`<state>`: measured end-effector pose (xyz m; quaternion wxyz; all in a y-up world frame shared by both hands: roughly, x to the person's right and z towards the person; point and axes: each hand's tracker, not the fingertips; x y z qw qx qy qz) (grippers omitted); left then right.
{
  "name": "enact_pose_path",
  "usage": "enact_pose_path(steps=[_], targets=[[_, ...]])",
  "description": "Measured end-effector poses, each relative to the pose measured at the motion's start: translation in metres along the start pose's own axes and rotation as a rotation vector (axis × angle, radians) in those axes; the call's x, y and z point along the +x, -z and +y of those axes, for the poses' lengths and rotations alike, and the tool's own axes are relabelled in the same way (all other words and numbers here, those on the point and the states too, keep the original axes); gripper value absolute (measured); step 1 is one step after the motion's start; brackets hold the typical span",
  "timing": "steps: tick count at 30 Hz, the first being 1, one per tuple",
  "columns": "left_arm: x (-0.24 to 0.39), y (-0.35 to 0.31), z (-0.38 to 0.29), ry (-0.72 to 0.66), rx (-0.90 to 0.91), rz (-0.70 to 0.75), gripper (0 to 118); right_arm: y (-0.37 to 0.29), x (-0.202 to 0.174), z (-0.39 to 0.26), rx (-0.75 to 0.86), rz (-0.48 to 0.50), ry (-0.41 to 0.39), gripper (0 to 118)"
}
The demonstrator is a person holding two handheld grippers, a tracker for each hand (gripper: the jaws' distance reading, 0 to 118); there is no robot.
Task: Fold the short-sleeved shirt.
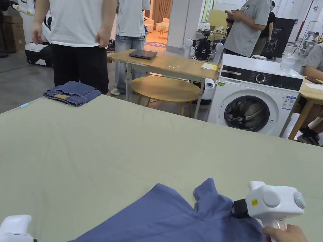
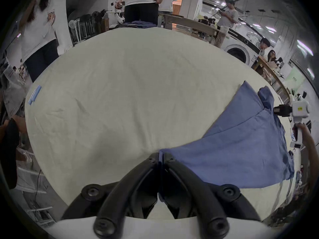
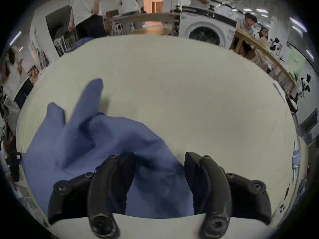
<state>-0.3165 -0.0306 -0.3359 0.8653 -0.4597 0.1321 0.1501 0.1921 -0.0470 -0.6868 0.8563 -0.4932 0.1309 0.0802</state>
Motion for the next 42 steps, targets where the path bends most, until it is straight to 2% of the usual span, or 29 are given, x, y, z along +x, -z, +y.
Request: enact_pose_path(steps=[4,5,6,7,8,9,11,13,16,20,23,27,31,38,42], targets=[[0.004,-0.001,0.002,0.006,-0.003,0.003,0,0.009,0.003,-0.002,-0.018,0.018,-0.014,63],[0.005,0.0,0.002,0.009,-0.004,0.004,0,0.006,-0.001,-0.003,-0.014,0.016,-0.01,61],[0.007,-0.001,0.002,0.01,-0.001,0.004,0,0.005,-0.002,-0.005,-0.011,0.014,-0.014,54],[0.008,-0.001,0.002,0.012,0.001,0.005,0,0.003,-0.004,-0.007,0.001,0.026,-0.025,37],[0.009,-0.001,0.002,0.015,0.001,0.006,0,0.001,-0.006,-0.009,0.012,0.052,-0.026,1],[0.01,-0.001,0.002,0.019,0.004,0.006,0,0.001,-0.011,-0.008,0.015,0.079,-0.031,2],[0.012,-0.003,0.002,0.027,0.009,-0.002,0,-0.018,-0.023,-0.021,0.027,0.043,-0.018,2],[0.013,-0.008,0.003,0.036,0.029,0.003,0,-0.034,-0.031,-0.022,0.111,0.029,-0.058,1],[0.011,-0.021,0.007,0.045,0.084,-0.016,0,-0.078,-0.036,-0.025,0.234,0.015,-0.031,1],[0.011,-0.044,0.022,0.055,0.176,-0.058,0,-0.133,-0.023,-0.013,0.365,-0.012,-0.008,1],[0.02,-0.069,0.048,0.087,0.258,-0.088,0,-0.181,-0.018,-0.009,0.468,-0.108,-0.022,1],[0.037,-0.104,0.091,0.138,0.355,-0.127,0,-0.246,0.003,-0.004,0.593,-0.165,0.088,1],[0.065,-0.14,0.144,0.215,0.457,-0.13,0,-0.304,0.019,-0.003,0.702,-0.231,0.123,1],[0.109,-0.198,0.236,0.245,0.588,-0.146,0,-0.38,0.04,0.009,0.823,-0.336,0.145,1],[0.135,-0.22,0.279,0.287,0.634,-0.139,0,-0.408,0.054,0.027,0.858,-0.343,0.183,1]])
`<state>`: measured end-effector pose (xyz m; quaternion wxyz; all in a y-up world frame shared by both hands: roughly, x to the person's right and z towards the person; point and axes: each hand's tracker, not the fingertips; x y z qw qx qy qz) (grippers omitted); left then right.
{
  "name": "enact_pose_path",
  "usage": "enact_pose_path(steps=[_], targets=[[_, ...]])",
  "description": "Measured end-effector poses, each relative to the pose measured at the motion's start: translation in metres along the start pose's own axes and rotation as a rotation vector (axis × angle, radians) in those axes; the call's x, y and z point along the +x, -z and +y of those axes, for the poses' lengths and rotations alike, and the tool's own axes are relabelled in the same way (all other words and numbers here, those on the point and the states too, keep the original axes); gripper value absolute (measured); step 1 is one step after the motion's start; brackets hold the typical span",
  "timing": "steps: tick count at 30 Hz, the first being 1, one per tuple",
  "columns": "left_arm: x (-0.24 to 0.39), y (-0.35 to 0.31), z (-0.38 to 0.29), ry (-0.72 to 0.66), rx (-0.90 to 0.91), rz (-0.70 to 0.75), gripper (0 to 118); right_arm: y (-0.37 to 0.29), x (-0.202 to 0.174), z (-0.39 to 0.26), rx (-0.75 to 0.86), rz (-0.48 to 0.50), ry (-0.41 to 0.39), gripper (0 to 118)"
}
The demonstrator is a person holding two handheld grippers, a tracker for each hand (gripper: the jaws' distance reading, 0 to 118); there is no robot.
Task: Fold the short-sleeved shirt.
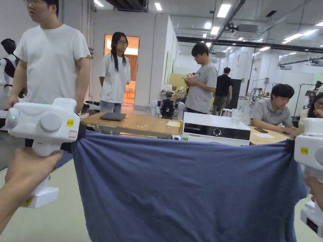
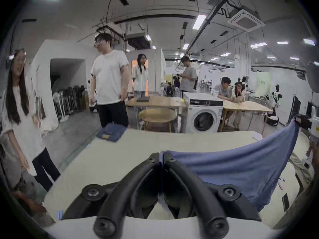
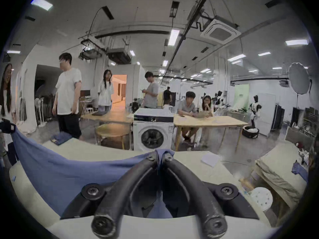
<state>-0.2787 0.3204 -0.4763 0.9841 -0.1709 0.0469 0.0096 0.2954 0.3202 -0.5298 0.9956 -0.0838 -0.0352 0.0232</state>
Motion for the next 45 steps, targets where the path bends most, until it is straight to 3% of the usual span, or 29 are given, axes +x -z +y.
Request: enact_pose_path(steps=[5,15,21,28,35,45], targets=[[0.014,0.019,0.049,0.053,0.047,0.024,0,0.013,0.004,0.038,0.045,-0.035,-0.006,1],[0.004,0.081,0.136,0.016,0.115,0.05,0,0.051,0.002,0.107,0.15,-0.091,-0.003,1],[0.022,0.08,0.151,0.044,0.164,0.075,0,0.06,-0.002,0.117,0.207,-0.116,-0.017,1],[0.036,0.076,0.106,0.088,0.154,0.072,0,0.057,0.0,0.075,0.178,-0.119,-0.04,1],[0.034,0.068,0.015,0.084,0.055,0.046,0,0.03,0.001,-0.003,0.081,-0.099,-0.097,1],[0.018,-0.001,-0.091,0.045,0.01,-0.02,0,-0.061,0.008,-0.081,0.021,-0.082,-0.137,1]])
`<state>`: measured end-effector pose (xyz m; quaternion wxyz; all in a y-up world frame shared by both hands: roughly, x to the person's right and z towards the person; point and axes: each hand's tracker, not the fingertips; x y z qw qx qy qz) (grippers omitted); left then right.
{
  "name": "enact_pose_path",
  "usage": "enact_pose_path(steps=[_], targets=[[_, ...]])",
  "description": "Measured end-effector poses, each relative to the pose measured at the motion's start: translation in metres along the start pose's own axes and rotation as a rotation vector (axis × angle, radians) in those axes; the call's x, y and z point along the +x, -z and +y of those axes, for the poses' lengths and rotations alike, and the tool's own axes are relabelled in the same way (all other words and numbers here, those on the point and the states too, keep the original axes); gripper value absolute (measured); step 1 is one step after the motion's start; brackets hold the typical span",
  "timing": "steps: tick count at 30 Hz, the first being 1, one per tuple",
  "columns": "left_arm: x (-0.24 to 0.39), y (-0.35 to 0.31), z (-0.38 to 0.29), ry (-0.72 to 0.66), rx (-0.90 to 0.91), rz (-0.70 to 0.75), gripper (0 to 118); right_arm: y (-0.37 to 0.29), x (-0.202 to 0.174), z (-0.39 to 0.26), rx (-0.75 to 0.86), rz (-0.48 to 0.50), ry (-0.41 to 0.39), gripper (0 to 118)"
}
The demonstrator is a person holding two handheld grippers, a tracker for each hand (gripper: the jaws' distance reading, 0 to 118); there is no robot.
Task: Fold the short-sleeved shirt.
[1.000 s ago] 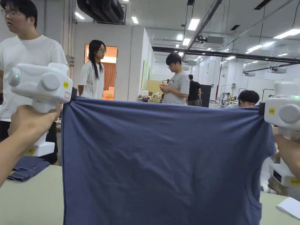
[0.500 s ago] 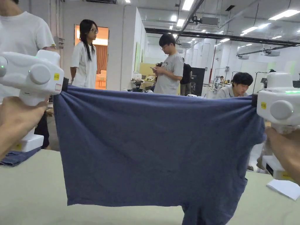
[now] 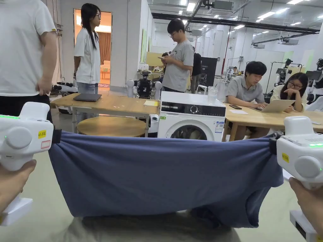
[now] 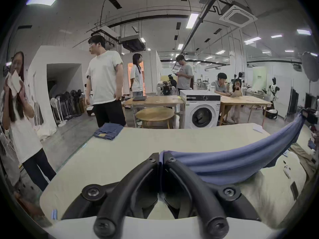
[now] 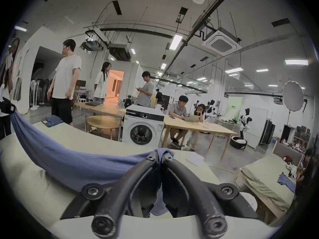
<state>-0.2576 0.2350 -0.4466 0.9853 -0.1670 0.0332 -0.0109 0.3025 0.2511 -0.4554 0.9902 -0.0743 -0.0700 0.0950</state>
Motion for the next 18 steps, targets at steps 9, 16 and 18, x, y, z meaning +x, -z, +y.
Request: enact_pose_path(steps=[9,16,18], targets=[[-0.009,-0.067,-0.064,-0.016,-0.012,-0.032,0,-0.073,0.007,-0.059,-0.059,0.02,0.019,1],[-0.009,-0.097,-0.141,-0.033,-0.112,-0.063,0,-0.113,0.002,-0.121,-0.171,0.039,0.053,1],[-0.008,-0.103,-0.168,-0.029,-0.17,-0.074,0,-0.124,-0.001,-0.142,-0.218,0.048,0.059,1]])
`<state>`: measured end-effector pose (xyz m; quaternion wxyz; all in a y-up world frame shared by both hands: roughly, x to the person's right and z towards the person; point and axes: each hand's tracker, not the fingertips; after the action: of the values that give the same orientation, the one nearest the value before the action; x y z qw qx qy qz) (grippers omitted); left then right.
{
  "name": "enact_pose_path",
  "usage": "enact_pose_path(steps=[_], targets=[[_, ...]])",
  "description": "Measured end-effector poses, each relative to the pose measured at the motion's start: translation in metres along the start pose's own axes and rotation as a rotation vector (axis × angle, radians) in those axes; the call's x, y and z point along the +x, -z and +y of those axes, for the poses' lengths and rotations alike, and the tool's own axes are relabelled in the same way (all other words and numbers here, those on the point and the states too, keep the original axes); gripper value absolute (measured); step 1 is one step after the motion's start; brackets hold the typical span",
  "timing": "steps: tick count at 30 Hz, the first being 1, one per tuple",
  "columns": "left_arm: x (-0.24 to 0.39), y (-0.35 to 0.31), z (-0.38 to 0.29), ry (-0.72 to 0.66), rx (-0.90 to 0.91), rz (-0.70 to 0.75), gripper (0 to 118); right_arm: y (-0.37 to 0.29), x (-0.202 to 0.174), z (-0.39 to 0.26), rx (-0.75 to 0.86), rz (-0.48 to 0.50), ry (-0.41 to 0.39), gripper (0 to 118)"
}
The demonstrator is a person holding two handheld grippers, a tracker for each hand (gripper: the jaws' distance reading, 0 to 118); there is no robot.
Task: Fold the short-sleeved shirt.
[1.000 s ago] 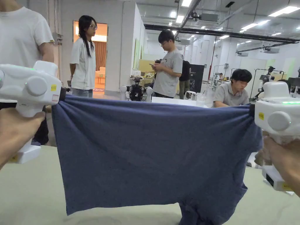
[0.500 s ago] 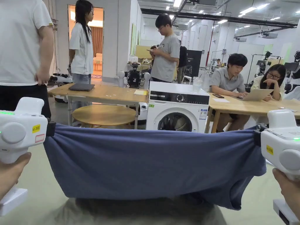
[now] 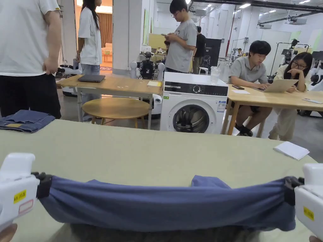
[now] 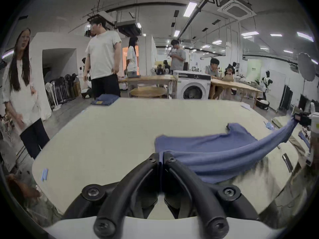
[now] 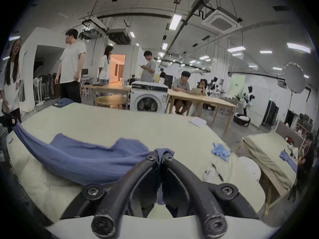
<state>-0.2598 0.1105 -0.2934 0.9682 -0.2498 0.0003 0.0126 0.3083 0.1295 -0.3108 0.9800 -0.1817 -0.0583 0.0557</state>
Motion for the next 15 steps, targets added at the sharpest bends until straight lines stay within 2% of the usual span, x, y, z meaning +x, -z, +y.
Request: enact_pose_path(steps=[6,15], targets=[[-0.006,0.005,-0.073,-0.062,-0.162,-0.021,0,-0.017,-0.005,-0.069,-0.171,0.043,0.004,1],[-0.005,0.032,-0.131,-0.014,-0.428,-0.021,0,0.006,-0.004,-0.156,-0.541,0.095,-0.087,1]])
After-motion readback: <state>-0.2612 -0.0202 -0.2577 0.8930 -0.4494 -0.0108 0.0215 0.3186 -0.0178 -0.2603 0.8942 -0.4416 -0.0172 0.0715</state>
